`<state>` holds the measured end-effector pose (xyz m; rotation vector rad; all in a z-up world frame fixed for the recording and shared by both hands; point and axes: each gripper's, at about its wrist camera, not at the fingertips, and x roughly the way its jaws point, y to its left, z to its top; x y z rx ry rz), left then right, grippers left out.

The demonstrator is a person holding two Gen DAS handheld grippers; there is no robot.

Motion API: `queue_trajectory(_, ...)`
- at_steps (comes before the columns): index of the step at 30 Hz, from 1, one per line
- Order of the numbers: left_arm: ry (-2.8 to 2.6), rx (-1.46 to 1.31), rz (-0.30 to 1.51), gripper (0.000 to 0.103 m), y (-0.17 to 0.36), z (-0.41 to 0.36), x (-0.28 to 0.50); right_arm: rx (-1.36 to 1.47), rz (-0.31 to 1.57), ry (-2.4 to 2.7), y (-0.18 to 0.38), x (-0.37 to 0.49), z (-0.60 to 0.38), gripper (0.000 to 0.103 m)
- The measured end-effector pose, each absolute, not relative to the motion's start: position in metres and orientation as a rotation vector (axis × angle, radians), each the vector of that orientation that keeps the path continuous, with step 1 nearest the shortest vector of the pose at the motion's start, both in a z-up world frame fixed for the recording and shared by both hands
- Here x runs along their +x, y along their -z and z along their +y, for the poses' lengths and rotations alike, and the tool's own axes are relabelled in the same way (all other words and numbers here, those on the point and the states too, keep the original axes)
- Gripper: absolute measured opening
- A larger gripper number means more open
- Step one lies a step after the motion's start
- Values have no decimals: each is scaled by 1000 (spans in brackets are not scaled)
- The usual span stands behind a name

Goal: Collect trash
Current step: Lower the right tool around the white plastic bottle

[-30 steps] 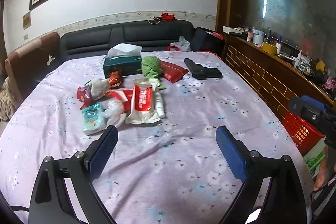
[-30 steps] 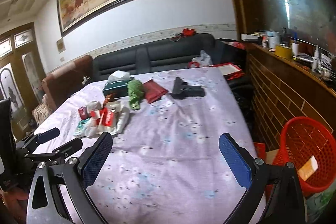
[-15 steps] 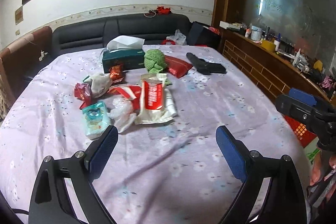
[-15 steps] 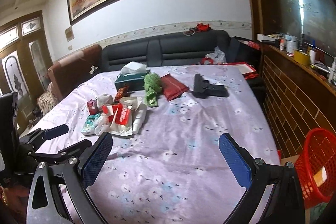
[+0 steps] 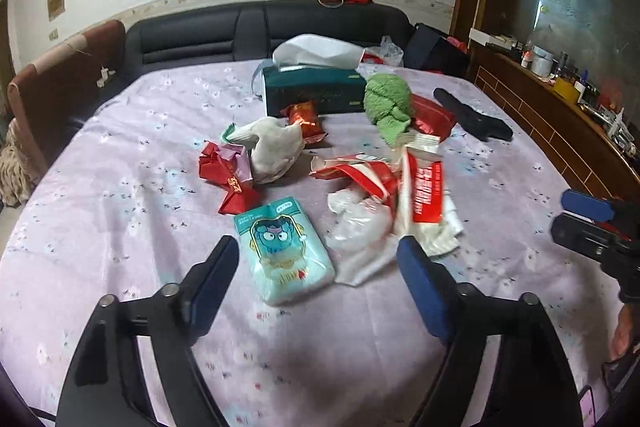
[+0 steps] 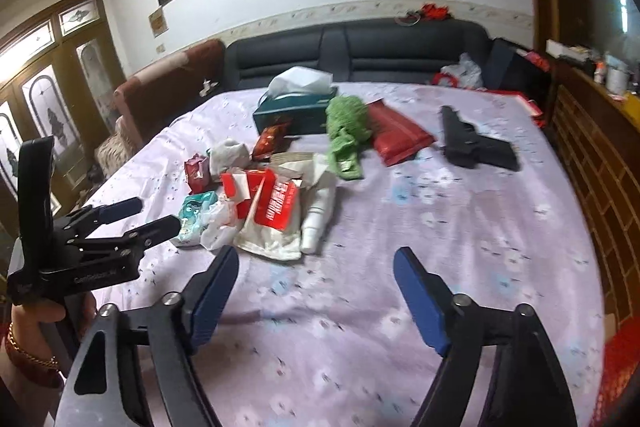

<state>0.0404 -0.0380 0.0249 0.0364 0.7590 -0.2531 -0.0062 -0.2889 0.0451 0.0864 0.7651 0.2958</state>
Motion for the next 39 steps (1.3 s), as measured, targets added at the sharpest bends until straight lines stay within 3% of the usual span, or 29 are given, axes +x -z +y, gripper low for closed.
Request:
queue_trajectory(3,252,40,777,73,-18,-35,52,106,801,-317,-37,16,-280,76)
queue_trajectory(8,248,15,816,38,-4,-27,64,89,851,-321,-20,50,-265,62)
queue_trajectory(9,247,15,822,35,-2,-25,65,82,861,-313,-17,55,-263,61)
queue_trajectory(17,235,19,845,34,9,-26,78,77,916,-265,5,91,-262,50)
queue_trajectory(22,249,23,848,21,10,-32,81,65,944,-280,16,107,-248,45)
queue_trajectory(26,243,14,853,21,11,-32,77,96,953,-289,22,116,-246,45)
queue_trajectory(28,259,-32,860,27,10,-28,74,97,962,-293,23,117,-245,45)
queue_trajectory(31,260,-36,855,45,12,-27,71,104,974,-300,23,114,-246,45)
queue_trajectory(36,260,-20,852,48,12,-33,73,89,972,-294,25,111,-242,45)
queue_trajectory(39,247,-13,846,24,13,-30,76,86,976,-298,25,114,-242,45)
